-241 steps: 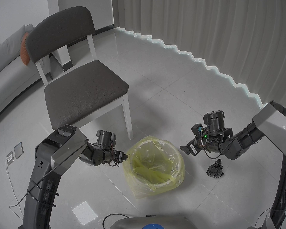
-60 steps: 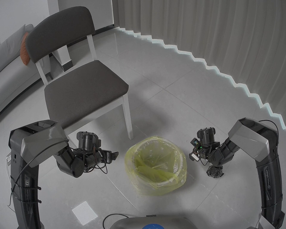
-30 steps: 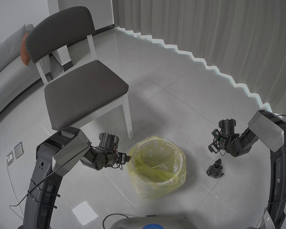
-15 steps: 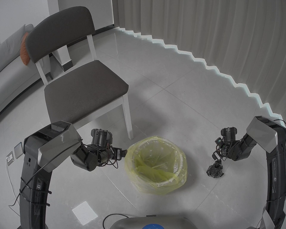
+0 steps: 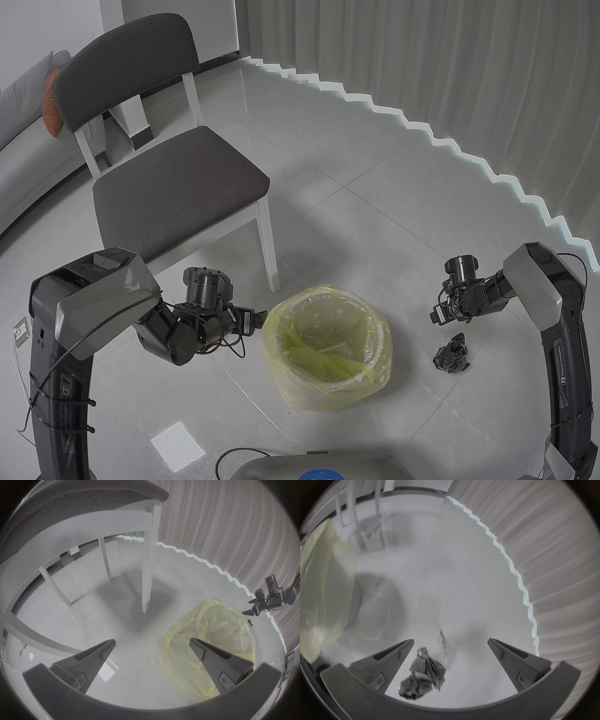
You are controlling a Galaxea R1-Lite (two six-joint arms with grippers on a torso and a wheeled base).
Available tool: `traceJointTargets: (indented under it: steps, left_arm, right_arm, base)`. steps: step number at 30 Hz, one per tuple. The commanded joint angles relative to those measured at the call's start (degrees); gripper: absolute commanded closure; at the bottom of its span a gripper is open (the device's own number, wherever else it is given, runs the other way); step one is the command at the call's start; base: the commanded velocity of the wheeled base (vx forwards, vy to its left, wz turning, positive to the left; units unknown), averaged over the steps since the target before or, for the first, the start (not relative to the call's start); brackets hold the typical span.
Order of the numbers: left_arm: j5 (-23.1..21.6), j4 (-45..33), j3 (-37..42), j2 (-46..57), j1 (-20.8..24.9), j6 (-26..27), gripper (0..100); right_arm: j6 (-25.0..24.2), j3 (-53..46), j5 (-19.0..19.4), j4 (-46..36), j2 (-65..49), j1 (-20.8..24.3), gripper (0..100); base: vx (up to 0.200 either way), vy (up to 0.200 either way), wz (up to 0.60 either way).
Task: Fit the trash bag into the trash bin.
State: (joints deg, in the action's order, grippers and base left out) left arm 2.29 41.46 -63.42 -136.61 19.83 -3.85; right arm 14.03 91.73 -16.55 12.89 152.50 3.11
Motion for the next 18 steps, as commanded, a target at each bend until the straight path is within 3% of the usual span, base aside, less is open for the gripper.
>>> traceJointTargets:
  steps: [1,13,18]
  left_arm:
    - [0.08,0.9,2.68,2.31,0.12,-0.01,0]
    - [0.08,0.99,2.77,2.22,0.12,-0.01,0]
    - [0.08,0.99,2.68,2.14,0.12,-0.01,0]
  right_arm:
    - [-1.46,5.03,-0.58,-3.39,5.26,1.02,0]
    - [-2.69,12.24,-2.61,-11.13,8.34,1.02,0]
    - [-3.4,17.25,-5.77,-16.14,10.88,0.93,0]
  base:
    - [0.0,0.0,0.0]
    - [0.0,0.0,0.0]
    - [0.0,0.0,0.0]
